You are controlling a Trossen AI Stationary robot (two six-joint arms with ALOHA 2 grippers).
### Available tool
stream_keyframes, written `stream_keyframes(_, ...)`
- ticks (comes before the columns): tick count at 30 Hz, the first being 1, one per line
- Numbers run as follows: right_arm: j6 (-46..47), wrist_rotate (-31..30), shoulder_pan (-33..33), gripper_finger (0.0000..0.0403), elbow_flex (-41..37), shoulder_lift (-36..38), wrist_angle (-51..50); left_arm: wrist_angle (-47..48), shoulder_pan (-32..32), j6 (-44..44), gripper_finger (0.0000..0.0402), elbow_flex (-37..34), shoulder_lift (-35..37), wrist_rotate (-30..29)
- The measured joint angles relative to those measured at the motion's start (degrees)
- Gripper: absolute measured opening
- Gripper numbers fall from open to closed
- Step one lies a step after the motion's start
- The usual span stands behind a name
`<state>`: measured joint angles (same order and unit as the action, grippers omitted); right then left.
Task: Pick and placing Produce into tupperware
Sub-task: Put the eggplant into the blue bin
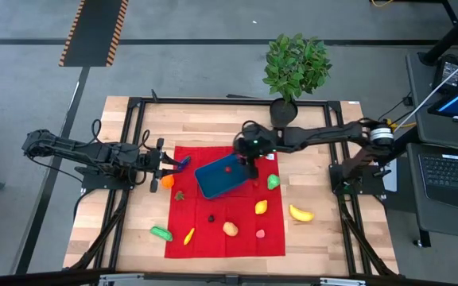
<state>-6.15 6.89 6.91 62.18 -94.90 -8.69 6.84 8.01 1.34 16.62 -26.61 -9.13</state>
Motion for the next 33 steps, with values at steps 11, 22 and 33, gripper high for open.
stream_keyframes(11,1.15,0.12,0.43,0.0148,-17.49,20.92,10.21,-0.17,0.0,0.0,0.0096,0.0,0.02,-0.02)
stream_keyframes(22,1.59,0.21,1.23,0.0148,-33.1,41.33,17.58,-0.51,-0.04,-0.02,0.0096,0.0,0.0,-2.41)
stream_keyframes(33,5.12,0.21,1.23,0.0148,-46.76,51.39,28.06,-0.49,-0.04,-0.02,0.0096,0.0,0.0,-2.47)
